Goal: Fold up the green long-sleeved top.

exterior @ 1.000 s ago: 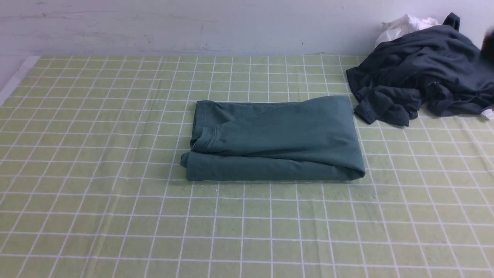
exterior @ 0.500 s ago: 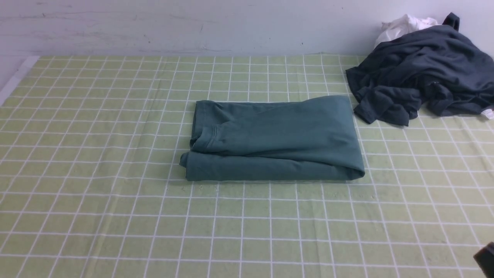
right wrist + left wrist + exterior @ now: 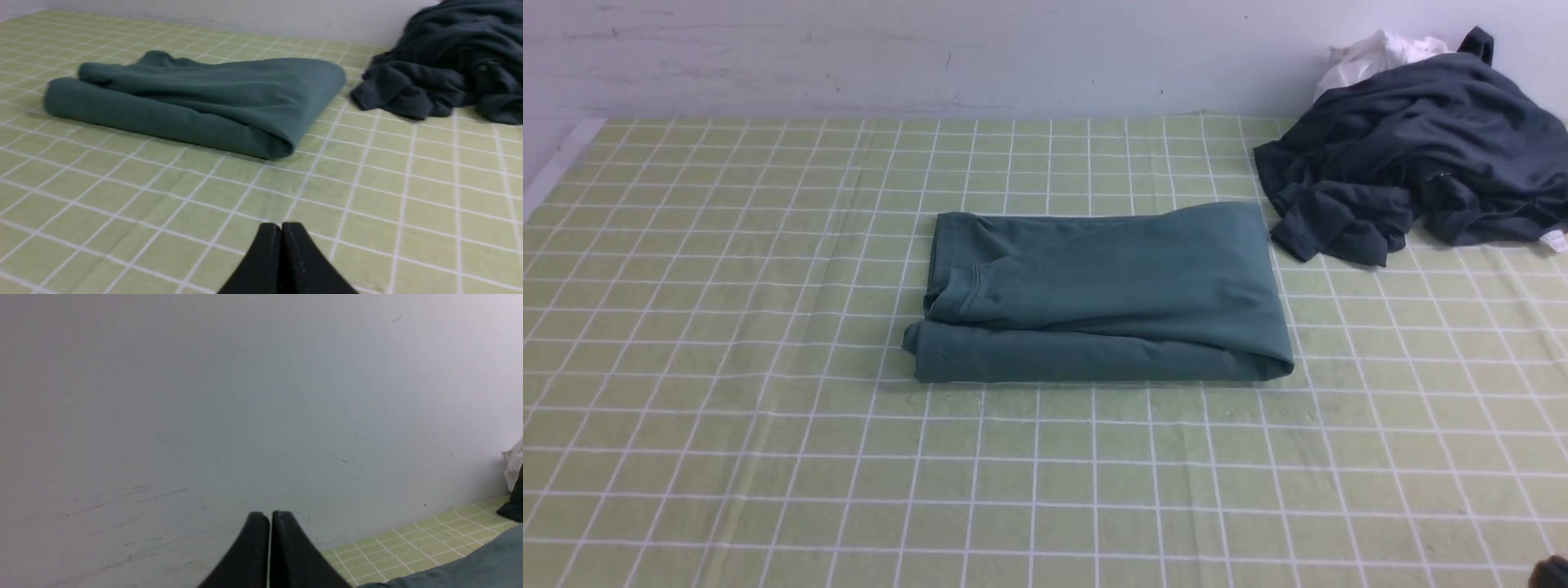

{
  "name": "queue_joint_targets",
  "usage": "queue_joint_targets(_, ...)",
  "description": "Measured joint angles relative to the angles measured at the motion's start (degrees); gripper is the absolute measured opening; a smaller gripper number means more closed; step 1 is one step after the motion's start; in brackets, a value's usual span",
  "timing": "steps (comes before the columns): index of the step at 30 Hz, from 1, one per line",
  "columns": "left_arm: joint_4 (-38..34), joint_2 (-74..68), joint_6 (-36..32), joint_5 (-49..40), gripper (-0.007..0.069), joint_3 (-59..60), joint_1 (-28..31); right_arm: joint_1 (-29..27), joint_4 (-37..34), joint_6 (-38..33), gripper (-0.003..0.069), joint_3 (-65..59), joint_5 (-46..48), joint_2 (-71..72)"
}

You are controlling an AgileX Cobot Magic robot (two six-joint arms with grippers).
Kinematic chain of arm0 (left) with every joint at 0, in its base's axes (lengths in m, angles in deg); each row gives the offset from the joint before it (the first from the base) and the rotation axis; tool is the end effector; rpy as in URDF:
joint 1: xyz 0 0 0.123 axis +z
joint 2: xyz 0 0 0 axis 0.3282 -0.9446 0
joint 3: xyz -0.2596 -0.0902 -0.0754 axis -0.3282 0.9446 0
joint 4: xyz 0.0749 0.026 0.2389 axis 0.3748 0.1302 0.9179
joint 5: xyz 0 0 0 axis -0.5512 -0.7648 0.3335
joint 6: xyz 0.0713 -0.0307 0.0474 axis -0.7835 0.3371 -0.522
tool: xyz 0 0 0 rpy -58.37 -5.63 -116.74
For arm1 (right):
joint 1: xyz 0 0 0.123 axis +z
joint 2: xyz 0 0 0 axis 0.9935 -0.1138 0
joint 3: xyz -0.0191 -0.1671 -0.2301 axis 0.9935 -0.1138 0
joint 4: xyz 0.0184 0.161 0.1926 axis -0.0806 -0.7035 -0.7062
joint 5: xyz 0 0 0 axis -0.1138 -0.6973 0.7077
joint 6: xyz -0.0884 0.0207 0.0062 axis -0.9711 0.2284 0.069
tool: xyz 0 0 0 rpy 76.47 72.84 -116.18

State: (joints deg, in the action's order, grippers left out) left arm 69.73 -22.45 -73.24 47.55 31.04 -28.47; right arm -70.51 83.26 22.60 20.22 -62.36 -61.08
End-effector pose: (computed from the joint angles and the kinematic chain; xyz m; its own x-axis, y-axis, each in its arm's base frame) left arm 0.0424 -0.0085 0.2637 0.3254 0.1596 -0.9320 0.1113 0.9723 0.2054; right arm 0.0513 0.0145 0.1734 -0.2622 -0.0846 -0.9613 -0.2574 0.9662 -0.0148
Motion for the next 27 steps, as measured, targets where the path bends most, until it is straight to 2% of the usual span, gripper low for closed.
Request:
queue_joint_targets(2, 0.0, 0.0, 0.0, 0.0, -0.0004, 0.0, 0.0, -2.5, 0.0, 0.0, -0.0014, 0.0, 0.0, 0.0)
queue_joint_targets(5, 0.0, 0.0, 0.0, 0.0, -0.0004, 0.0, 0.0, -11.1, -0.1, 0.0, -0.0014, 0.0, 0.0, 0.0)
queue_joint_targets(11, 0.0, 0.0, 0.0, 0.0, -0.0004, 0.0, 0.0, -18.9, -1.4, 0.0, -0.0014, 0.0, 0.0, 0.0)
queue_joint_targets(27, 0.0, 0.0, 0.1, 0.0, -0.0004, 0.0, 0.0, -20.2, -1.1, 0.0, -0.0014, 0.0, 0.2, 0.0)
